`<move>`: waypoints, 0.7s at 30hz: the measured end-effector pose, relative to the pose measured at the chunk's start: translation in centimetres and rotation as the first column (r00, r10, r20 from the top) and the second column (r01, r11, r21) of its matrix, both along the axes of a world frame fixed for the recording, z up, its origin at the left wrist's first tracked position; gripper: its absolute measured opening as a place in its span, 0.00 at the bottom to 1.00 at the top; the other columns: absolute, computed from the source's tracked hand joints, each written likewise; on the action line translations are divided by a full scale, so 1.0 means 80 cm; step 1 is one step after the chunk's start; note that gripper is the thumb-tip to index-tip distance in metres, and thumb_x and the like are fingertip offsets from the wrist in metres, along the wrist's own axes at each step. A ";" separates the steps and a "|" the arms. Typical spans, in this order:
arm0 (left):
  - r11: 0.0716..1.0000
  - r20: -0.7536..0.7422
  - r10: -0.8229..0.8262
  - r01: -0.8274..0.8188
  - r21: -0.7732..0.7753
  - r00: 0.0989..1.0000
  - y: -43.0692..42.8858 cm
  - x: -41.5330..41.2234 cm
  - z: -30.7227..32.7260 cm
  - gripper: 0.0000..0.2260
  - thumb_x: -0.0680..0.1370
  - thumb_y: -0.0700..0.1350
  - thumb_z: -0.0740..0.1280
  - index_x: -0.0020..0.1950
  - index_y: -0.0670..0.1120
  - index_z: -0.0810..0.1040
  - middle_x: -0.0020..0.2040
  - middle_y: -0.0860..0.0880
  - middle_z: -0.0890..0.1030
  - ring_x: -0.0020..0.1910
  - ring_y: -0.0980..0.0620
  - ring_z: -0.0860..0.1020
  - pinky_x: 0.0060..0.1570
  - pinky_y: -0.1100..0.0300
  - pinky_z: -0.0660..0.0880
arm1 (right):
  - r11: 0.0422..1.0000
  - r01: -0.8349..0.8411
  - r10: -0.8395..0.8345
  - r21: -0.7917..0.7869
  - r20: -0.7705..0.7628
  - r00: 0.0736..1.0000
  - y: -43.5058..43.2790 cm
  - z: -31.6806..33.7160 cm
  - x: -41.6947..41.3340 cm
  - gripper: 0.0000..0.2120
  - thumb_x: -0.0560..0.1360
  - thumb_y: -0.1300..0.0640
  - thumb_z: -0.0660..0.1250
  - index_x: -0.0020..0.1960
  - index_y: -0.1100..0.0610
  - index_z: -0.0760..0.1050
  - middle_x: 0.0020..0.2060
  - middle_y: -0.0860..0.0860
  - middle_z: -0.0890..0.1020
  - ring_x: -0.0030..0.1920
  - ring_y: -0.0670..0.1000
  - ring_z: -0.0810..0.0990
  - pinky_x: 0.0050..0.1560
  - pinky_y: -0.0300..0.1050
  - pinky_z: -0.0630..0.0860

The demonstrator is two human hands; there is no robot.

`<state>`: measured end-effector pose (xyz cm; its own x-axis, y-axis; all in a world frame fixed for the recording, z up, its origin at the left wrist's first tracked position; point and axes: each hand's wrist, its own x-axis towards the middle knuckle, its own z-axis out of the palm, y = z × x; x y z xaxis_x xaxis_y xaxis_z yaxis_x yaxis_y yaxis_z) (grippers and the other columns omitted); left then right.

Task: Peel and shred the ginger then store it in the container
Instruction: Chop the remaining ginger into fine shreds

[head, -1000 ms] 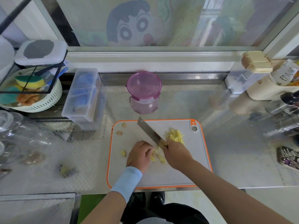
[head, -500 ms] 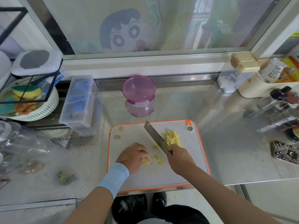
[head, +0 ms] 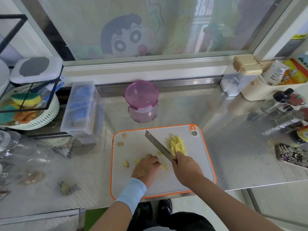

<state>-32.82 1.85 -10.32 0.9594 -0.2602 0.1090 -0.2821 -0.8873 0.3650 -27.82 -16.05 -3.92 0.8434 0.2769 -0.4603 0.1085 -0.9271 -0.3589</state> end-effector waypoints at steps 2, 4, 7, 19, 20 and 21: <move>0.995 0.001 0.097 -0.097 -0.022 0.995 0.002 -0.001 0.000 0.15 0.55 0.31 0.76 0.33 0.46 0.77 0.39 0.50 0.77 0.40 0.50 0.72 0.31 0.63 0.69 | 0.999 -0.033 0.033 -0.015 -0.004 0.999 0.002 -0.003 -0.005 0.10 0.83 0.49 0.54 0.46 0.52 0.64 0.35 0.50 0.74 0.32 0.51 0.72 0.30 0.45 0.66; 0.990 0.003 0.138 -0.138 -0.041 0.990 0.003 -0.002 -0.003 0.16 0.55 0.32 0.77 0.34 0.47 0.77 0.38 0.50 0.76 0.41 0.50 0.71 0.31 0.63 0.67 | 0.998 -0.058 0.058 -0.027 -0.004 0.998 0.002 -0.006 -0.009 0.10 0.83 0.49 0.54 0.47 0.52 0.64 0.35 0.49 0.73 0.33 0.51 0.72 0.31 0.46 0.68; 0.987 0.021 0.142 -0.140 -0.077 0.990 0.004 -0.009 -0.012 0.16 0.57 0.32 0.77 0.36 0.47 0.77 0.39 0.49 0.77 0.43 0.50 0.71 0.32 0.62 0.69 | 0.993 -0.106 0.107 -0.059 0.007 0.994 -0.002 -0.007 -0.013 0.09 0.83 0.49 0.54 0.47 0.52 0.62 0.34 0.49 0.71 0.34 0.53 0.72 0.32 0.46 0.67; 0.978 0.057 0.177 -0.169 -0.119 0.983 0.002 -0.011 -0.020 0.12 0.63 0.33 0.76 0.34 0.46 0.77 0.39 0.51 0.78 0.43 0.50 0.73 0.32 0.56 0.74 | 0.975 -0.168 0.172 -0.144 0.016 0.985 -0.009 -0.004 -0.026 0.07 0.84 0.51 0.51 0.49 0.51 0.59 0.31 0.47 0.67 0.29 0.49 0.66 0.27 0.43 0.58; 0.979 0.061 0.174 -0.165 -0.121 0.983 0.001 -0.011 -0.021 0.12 0.63 0.33 0.76 0.34 0.46 0.77 0.38 0.51 0.78 0.43 0.50 0.73 0.33 0.57 0.74 | 0.974 -0.163 0.166 -0.158 0.007 0.986 -0.009 -0.005 -0.028 0.07 0.85 0.51 0.50 0.49 0.51 0.59 0.31 0.47 0.67 0.29 0.48 0.66 0.26 0.43 0.58; 0.980 0.063 0.169 -0.160 -0.121 0.984 0.001 -0.010 -0.022 0.11 0.64 0.32 0.76 0.34 0.46 0.78 0.38 0.51 0.78 0.43 0.51 0.73 0.34 0.58 0.73 | 0.974 -0.154 0.157 -0.167 0.000 0.988 -0.009 -0.005 -0.029 0.07 0.85 0.51 0.50 0.49 0.51 0.59 0.32 0.47 0.67 0.29 0.48 0.66 0.26 0.43 0.58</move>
<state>-33.64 1.97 -12.07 0.9765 -0.0810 0.1996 -0.1650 -0.8770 0.4513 -30.16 -16.79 -4.33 0.8024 0.3259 -0.5000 0.2598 -0.9450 -0.1988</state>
